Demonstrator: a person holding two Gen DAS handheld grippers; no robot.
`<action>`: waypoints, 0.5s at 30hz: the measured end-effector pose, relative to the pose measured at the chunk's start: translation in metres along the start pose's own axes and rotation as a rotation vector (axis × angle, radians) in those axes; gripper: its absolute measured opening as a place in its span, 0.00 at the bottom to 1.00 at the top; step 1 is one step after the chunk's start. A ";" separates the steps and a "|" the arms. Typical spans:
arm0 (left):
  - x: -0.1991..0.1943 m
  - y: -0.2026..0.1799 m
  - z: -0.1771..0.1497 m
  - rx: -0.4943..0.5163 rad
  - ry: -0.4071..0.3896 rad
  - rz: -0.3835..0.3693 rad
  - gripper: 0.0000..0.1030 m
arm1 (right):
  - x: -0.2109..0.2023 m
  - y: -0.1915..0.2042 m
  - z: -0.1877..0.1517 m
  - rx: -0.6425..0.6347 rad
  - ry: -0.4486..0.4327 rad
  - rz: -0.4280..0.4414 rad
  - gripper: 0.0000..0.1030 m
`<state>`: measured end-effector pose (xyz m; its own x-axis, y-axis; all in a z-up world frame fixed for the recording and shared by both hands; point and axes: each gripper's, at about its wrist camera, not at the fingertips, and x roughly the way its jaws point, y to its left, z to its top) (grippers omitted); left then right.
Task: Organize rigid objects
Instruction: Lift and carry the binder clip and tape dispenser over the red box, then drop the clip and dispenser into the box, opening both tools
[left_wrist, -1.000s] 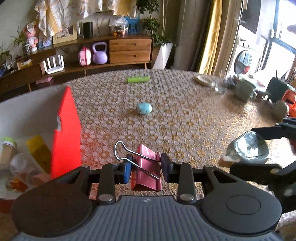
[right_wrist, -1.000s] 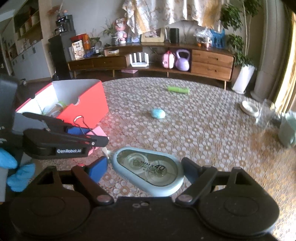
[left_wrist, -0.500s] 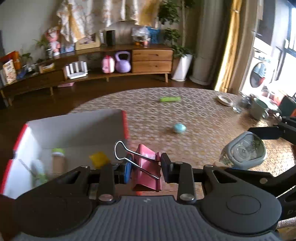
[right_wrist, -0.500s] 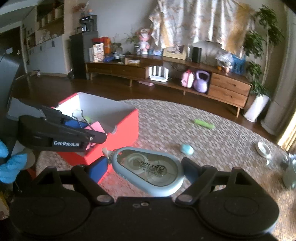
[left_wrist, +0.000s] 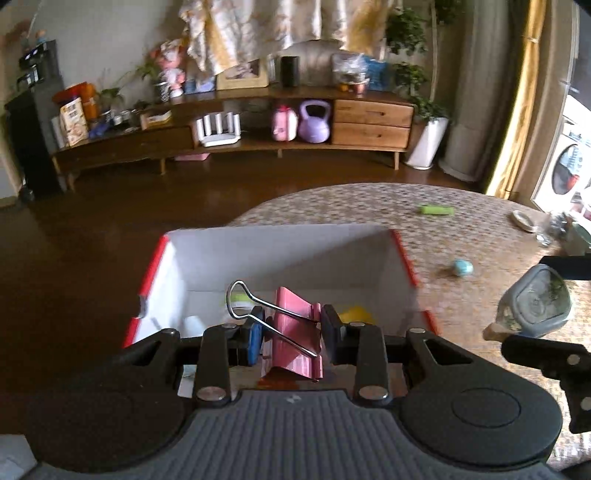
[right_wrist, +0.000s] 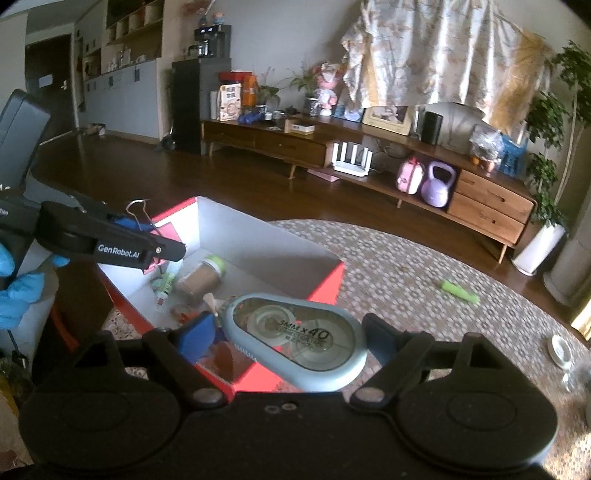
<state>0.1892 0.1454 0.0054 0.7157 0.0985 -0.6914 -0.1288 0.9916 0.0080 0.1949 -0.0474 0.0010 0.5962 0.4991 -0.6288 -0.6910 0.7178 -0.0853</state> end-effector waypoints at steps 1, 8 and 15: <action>0.003 0.006 0.000 -0.005 0.006 0.007 0.31 | 0.004 0.004 0.002 -0.008 0.000 0.000 0.83; 0.035 0.036 0.000 -0.023 0.047 0.062 0.31 | 0.045 0.024 0.011 -0.042 0.034 0.007 0.83; 0.071 0.054 -0.001 -0.036 0.099 0.093 0.31 | 0.087 0.042 0.017 -0.081 0.069 0.012 0.83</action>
<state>0.2325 0.2059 -0.0444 0.6283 0.1790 -0.7571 -0.2167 0.9749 0.0507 0.2247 0.0342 -0.0437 0.5600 0.4705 -0.6819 -0.7301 0.6692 -0.1378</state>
